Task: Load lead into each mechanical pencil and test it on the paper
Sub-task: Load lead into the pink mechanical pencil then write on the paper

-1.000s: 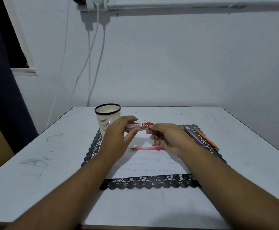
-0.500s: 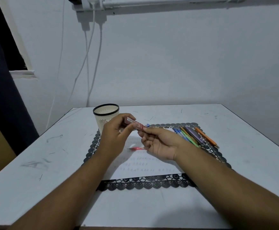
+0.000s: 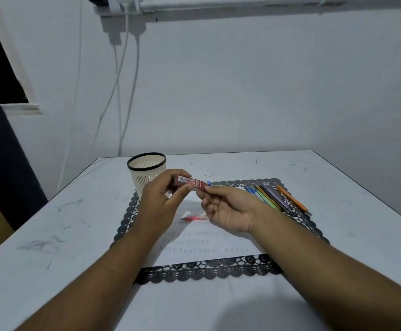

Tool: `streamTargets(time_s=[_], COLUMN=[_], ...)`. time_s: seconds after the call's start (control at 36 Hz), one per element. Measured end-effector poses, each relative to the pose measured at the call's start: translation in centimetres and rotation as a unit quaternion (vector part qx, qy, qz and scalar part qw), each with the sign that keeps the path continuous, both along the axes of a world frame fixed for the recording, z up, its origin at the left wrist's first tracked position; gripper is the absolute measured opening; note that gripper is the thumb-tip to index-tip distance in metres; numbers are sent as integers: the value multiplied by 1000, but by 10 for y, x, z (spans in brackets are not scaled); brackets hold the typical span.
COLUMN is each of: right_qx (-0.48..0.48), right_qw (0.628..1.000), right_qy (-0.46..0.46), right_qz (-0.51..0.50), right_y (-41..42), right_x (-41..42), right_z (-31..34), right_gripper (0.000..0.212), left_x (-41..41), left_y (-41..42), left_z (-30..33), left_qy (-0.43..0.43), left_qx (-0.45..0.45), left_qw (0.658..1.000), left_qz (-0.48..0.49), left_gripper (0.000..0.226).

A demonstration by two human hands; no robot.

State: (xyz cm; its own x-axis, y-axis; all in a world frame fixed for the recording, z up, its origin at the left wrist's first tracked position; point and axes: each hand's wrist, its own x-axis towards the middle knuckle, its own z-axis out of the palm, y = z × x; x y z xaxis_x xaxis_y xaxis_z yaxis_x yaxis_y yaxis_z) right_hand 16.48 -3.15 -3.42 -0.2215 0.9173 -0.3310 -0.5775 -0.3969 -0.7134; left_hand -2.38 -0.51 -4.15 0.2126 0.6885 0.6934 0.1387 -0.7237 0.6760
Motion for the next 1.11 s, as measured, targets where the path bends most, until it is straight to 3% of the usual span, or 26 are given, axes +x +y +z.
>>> streamTargets(time_s=[0.75,0.94,1.03,1.11], right_qx=[26,13,6,7], right_qw=[1000,999,999,999], right_qy=[12,26,32,28], right_qz=[-8,-14,-25,-36], right_y=[4,2,3,3], right_x=[3,0,0,4], right_z=[-5,-2,-3,-1], right_gripper=[25,17,17,14], left_x=[3,1,2,1], left_y=[-5,-4,-9,-6], left_z=[7,8,11,14], left_qy=[37,14,25,43], left_qx=[3,-35,-35,-32], left_qw=[998,998,998,997], left_qz=[48,49,40,50], left_gripper=[17,18,29,25])
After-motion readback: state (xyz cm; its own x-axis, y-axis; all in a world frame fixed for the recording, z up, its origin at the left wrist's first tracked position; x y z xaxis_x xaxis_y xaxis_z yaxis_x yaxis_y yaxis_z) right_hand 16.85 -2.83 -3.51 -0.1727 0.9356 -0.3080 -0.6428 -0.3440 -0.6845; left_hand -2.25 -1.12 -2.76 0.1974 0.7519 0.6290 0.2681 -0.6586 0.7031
